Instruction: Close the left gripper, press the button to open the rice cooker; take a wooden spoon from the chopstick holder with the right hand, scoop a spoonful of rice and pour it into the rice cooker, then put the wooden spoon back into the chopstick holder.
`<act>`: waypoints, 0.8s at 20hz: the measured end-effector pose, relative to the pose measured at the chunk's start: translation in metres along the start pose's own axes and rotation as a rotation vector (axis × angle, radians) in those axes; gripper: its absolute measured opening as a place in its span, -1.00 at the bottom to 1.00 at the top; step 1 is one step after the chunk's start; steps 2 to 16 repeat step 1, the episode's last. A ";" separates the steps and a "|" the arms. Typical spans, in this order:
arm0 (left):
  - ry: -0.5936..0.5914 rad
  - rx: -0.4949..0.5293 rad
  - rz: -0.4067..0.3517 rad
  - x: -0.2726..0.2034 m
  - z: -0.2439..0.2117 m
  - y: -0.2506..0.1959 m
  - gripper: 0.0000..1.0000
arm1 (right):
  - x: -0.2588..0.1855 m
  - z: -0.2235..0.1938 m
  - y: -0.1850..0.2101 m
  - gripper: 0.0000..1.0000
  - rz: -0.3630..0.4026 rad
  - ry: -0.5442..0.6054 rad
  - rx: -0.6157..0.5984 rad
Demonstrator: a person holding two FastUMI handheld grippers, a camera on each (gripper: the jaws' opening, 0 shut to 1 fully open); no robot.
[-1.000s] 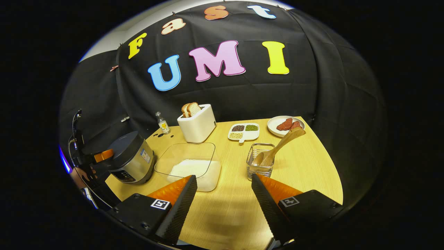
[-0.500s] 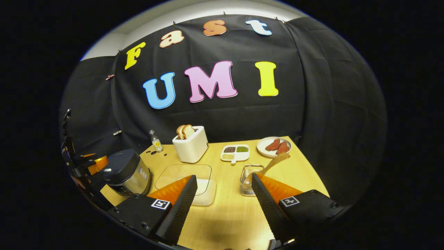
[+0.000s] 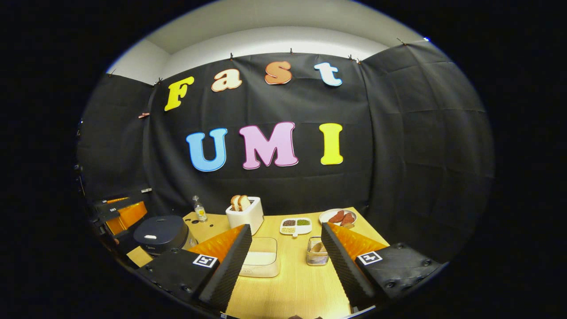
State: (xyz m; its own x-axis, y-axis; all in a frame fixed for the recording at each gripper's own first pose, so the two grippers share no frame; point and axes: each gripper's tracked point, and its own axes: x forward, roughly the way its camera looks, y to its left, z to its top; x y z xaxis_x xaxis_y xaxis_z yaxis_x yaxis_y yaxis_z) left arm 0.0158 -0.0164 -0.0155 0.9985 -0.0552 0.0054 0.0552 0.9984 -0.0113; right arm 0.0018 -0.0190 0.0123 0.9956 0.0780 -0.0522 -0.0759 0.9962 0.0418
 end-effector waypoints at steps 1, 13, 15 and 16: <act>0.016 -0.014 -0.009 -0.004 -0.006 -0.002 0.93 | -0.005 -0.002 -0.003 0.97 -0.023 -0.008 -0.004; 0.016 -0.014 -0.009 -0.004 -0.006 -0.002 0.93 | -0.005 -0.002 -0.003 0.97 -0.023 -0.008 -0.004; 0.016 -0.014 -0.009 -0.004 -0.006 -0.002 0.93 | -0.005 -0.002 -0.003 0.97 -0.023 -0.008 -0.004; 0.016 -0.014 -0.009 -0.004 -0.006 -0.002 0.93 | -0.005 -0.002 -0.003 0.97 -0.023 -0.008 -0.004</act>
